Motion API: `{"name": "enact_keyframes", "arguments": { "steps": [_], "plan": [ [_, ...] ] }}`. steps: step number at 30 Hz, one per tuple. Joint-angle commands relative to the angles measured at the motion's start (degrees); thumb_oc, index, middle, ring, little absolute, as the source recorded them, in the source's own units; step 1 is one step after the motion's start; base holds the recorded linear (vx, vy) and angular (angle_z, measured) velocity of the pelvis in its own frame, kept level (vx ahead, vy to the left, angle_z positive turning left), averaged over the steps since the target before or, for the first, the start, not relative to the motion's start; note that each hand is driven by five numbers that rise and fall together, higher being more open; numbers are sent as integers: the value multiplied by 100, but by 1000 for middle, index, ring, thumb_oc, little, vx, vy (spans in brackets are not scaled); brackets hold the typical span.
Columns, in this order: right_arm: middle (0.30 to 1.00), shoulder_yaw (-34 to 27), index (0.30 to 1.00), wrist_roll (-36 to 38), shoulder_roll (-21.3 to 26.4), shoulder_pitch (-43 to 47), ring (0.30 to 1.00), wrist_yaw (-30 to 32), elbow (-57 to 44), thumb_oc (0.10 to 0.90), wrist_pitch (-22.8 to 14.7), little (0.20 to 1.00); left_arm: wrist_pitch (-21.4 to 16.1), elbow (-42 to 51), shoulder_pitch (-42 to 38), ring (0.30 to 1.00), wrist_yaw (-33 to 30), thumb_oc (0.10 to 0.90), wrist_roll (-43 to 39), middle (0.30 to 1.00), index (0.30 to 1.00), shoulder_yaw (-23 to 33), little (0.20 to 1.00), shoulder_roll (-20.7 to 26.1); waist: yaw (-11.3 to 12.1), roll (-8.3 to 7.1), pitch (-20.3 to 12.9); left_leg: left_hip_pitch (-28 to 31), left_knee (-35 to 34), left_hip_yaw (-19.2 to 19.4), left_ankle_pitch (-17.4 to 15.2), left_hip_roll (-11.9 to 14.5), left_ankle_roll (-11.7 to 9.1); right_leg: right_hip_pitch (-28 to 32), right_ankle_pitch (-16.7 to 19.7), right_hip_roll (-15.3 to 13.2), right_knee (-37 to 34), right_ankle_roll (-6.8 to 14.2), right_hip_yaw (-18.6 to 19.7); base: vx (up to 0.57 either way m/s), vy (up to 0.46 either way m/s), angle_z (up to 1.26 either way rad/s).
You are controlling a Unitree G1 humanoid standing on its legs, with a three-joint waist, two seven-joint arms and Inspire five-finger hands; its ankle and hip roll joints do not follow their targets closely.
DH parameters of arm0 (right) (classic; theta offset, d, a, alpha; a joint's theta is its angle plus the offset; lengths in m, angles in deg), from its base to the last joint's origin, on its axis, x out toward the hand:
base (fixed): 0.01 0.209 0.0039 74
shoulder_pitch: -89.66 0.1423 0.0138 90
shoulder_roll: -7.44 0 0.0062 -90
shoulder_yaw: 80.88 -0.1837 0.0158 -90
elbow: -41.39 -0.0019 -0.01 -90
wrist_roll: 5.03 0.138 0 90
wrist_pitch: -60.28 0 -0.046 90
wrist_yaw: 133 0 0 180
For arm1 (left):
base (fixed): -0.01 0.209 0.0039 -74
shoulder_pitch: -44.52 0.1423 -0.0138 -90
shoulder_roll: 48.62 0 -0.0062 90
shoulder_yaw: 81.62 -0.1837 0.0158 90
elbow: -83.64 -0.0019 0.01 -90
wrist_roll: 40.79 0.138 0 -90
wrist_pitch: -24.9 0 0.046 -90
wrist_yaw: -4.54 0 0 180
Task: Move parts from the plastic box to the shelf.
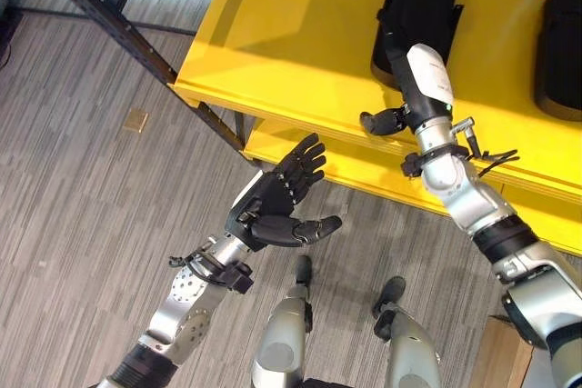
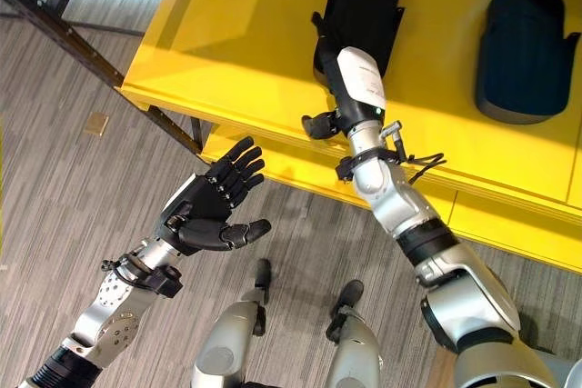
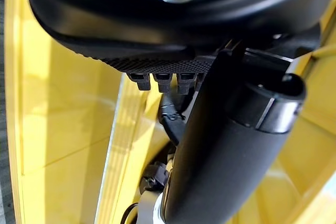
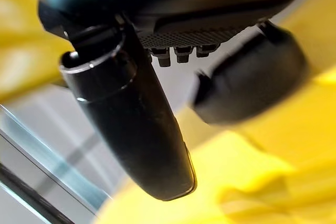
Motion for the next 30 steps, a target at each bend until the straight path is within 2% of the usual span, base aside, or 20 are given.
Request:
{"name": "enact_keyframes", "arguments": {
  "steps": [1, 3, 5, 8, 10, 11, 13, 14, 15, 16, 17, 18, 19, 20, 22, 25, 26, 27, 28, 30],
  "plan": [
    [1000, -714, 1000, -831, 120, 679, 1000, 1321, -984, 900, -722, 1000, -633, 1020, -22, 1000, 80, 900, 86, 1000, 1000, 268, 1000, -92, -225, -145, -482, 105, 113, 245, -383, -195, 137, 308, -828, 94, 542, 251, 213, 7, 4, -12],
    [1000, -1015, 1000, -1588, 195, 252, 1000, 1556, -1810, 900, -667, 1000, -630, 1043, 77, 1000, 84, 900, 60, 1000, 1000, 348, 1000, -133, -360, -192, -711, 276, 38, 312, -419, -163, 122, 480, -780, 136, 346, 269, 274, 31, -6, -22],
    [1000, -1225, 1000, -2780, 442, -336, 1000, 1591, -2802, 900, -473, 1000, -526, 1124, 262, 1000, 171, 900, 46, 1000, 1000, 443, 1000, -145, -479, -274, -1136, 525, -156, 366, -392, -117, 87, 804, -597, 201, -122, 329, 359, 70, -91, -36],
    [1000, -1217, 1000, -3212, 846, -930, 1000, 1809, -3361, 900, -173, 1000, -467, 1165, 464, 1000, 360, 900, -66, 1000, 1000, 552, 1000, -72, -603, -382, -1593, 835, -491, 375, -322, -46, 25, 1152, -495, 331, -546, 372, 549, -25, -173, -32],
    [1000, -1414, 1000, -2566, 971, -1776, 1000, 1818, -3622, 900, -51, 1000, -357, 1283, 616, 1000, 474, 900, -184, 1000, 1000, 752, 1000, -21, -771, -454, -1773, 969, -515, 369, -348, 29, -29, 1365, -497, 469, -763, 322, 699, -276, -212, -18],
    [1000, -1513, 1000, -2236, 971, -2193, 1000, 1859, -3641, 900, 135, 1000, -319, 1308, 718, 1000, 538, 900, -287, 1000, 1000, 842, 1000, -56, -876, -477, -1816, 1010, -515, 355, -347, 58, -56, 1423, -433, 522, -923, 304, 836, -314, -104, -7],
    [1000, -1729, 1000, -1854, 901, -2861, 1000, 2075, -3569, 900, 176, 1000, -366, 1316, 856, 1000, 662, 900, -337, 1000, 1000, 946, 1000, -159, -1031, -506, -1842, 1083, -515, 287, -366, 32, -64, 1416, -305, 551, -1090, 325, 1118, -288, 72, -42],
    [1000, -2028, 1000, -1382, 760, -3414, 1000, 2222, -3469, 900, -143, 1000, -529, 1363, 1045, 1000, 603, 900, -301, 1000, 1000, 1099, 1000, -227, -1203, -615, -1750, 1110, 285, 245, -847, -154, 34, 1362, -212, 490, -1048, 327, 1487, -353, 193, -73],
    [1000, -2197, 1000, -1285, 681, -3683, 1000, 2293, -3422, 900, -275, 1000, -612, 1372, 1122, 1000, 538, 900, -280, 1000, 1000, 1168, 1000, -273, -1262, -670, -1700, 969, 930, 61, -1038, -326, 100, 1331, -120, 502, -1055, 322, 1740, -361, 237, -203],
    [1000, -2263, 1000, -1224, 611, -3798, 1000, 2380, -3332, 900, -406, 1000, -697, 1346, 1144, 1000, 458, 900, -231, 1000, 1000, 1209, 1000, -304, -1302, -687, -1696, 897, 1132, -139, -1179, -543, 218, 1249, -29, 532, -1065, 346, 1982, -361, 385, -330],
    [1000, -2421, 1000, -784, 469, -3985, 1000, 2353, -3108, 900, -523, 1000, -872, 1160, 1033, 1000, 516, 900, -284, 1000, 1000, 1236, 1000, -262, -1521, -627, -1747, 1102, 612, -253, -1397, -720, 383, 1058, 119, 671, -1088, 478, 2425, -359, 461, -413],
    [1000, -2454, 1000, -446, 282, -4144, 1000, 2115, -2991, 900, -375, 1000, -820, 1068, 849, 1000, 462, 900, -294, 1000, 1000, 1147, 1000, -246, -1731, -605, -1717, 1296, 132, -337, -1323, -817, 504, 805, 414, 731, -1146, 618, 2813, -390, 442, -334],
    [1000, -2536, 1000, -156, 148, -4301, 1000, 1919, -2948, 900, -287, 1000, -694, 1093, 821, 1000, 487, 900, -366, 1000, 1000, 1152, 1000, -243, -1826, -621, -1709, 1422, -228, -327, -1239, -846, 543, 566, 699, 749, -1331, 740, 2873, -343, 249, -318],
    [1000, -2562, 1000, -119, 53, -4411, 1000, 1740, -2923, 900, -263, 1000, -684, 1106, 913, 1000, 472, 900, -374, 1000, 1000, 1230, 1000, -252, -1821, -657, -1689, 1538, -443, -103, -1140, -815, 521, 380, 825, 723, -1334, 805, 2536, -298, 121, -271],
    [1000, -2643, 1000, 143, 3, -4621, 1000, 1481, -2861, 900, -529, 1000, -907, 1153, 1263, 1000, 276, 900, -304, 1000, 1000, 1408, 1000, -275, -1789, -715, -1732, 1663, -515, 638, -1183, -664, 516, 146, 740, 573, -1040, 905, 1565, -300, 18, -288],
    [1000, -2916, 1000, 276, -11, -5060, 1000, 1661, -2899, 900, -606, 1000, -1002, 1108, 1316, 1000, 226, 900, -354, 1000, 1000, 1365, 1000, -192, -1919, -733, -1817, 1616, -515, 1267, -1029, -479, 541, 274, 458, 268, -334, 853, 1349, -314, -203, -299],
    [1000, -2925, 1000, 267, -135, -5091, 1000, 1678, -2867, 900, -506, 1000, -1075, 1039, 1303, 1000, 214, 900, -393, 1000, 1000, 1359, 1000, -173, -1924, -726, -1840, 1644, -515, 1678, -961, -323, 486, 492, 396, -67, -196, 832, 1169, -173, -360, -135],
    [1000, -2848, 1000, 267, -204, -5013, 1000, 1580, -2809, 900, -444, 1000, -1096, 1037, 1318, 1000, 99, 900, -358, 1000, 1000, 1389, 1000, -176, -1874, -721, -1849, 1731, -508, 1811, -1064, -255, 441, 679, 307, -280, -177, 930, 1022, -126, -483, -118],
    [1000, -2736, 1000, 236, -263, -4840, 1000, 1450, -2747, 900, -321, 1000, -1115, 1057, 1329, 1000, -21, 900, -324, 1000, 1000, 1471, 1000, -194, -1770, -746, -1846, 1801, -485, 2217, -1023, -126, 383, 862, 264, -490, -162, 955, 603, -34, -383, -136],
    [1000, -2568, 1000, 201, -226, -4609, 1000, 1269, -2728, 900, -53, 1000, -1097, 1130, 1330, 1000, -150, 900, -318, 1000, 1000, 1527, 1000, -237, -1621, -764, -1878, 1855, -463, 2654, -916, 52, 261, 1115, 118, -477, -462, 913, 31, -63, -537, -166]
  ]
}}
